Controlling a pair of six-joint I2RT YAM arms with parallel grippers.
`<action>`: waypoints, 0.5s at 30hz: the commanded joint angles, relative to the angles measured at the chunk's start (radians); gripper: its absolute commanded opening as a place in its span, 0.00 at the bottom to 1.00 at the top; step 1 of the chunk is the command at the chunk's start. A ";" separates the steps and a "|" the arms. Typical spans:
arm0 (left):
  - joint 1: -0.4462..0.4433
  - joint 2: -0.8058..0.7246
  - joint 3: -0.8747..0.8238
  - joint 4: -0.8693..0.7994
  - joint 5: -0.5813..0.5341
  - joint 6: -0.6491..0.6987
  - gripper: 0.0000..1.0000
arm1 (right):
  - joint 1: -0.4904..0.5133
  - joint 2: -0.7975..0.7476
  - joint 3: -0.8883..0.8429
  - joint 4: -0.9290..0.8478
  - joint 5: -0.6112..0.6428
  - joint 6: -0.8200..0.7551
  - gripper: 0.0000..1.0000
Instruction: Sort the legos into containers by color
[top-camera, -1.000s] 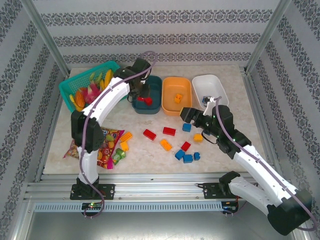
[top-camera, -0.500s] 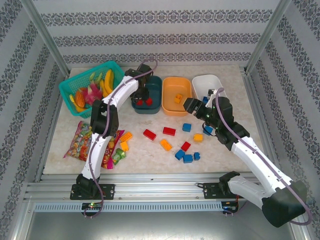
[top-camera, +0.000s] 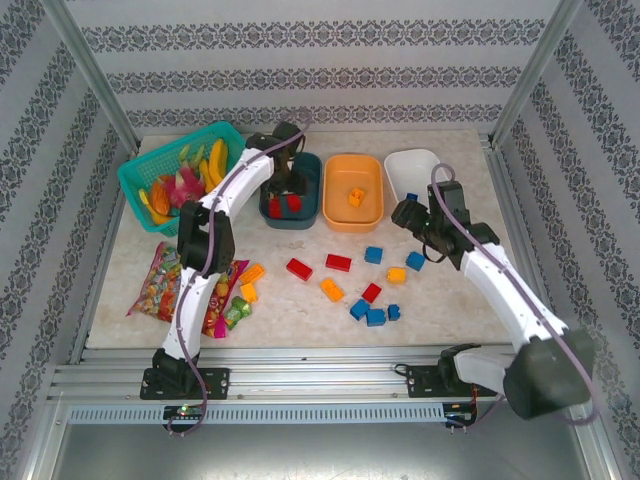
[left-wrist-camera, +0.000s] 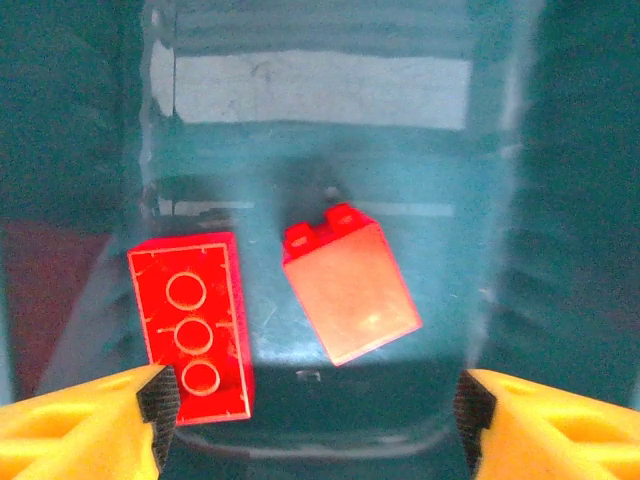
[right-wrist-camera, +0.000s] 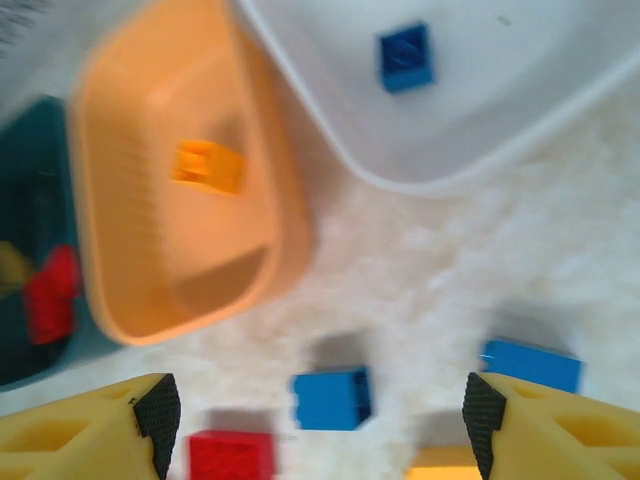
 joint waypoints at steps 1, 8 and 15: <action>0.003 -0.146 0.042 0.040 0.079 -0.069 0.79 | -0.049 0.101 0.020 -0.159 -0.010 -0.087 0.78; -0.039 -0.391 -0.197 0.172 0.199 -0.102 0.82 | -0.137 0.305 0.029 -0.142 -0.127 -0.182 0.80; -0.077 -0.684 -0.630 0.405 0.287 -0.164 0.83 | -0.152 0.436 0.050 -0.110 -0.151 -0.168 0.67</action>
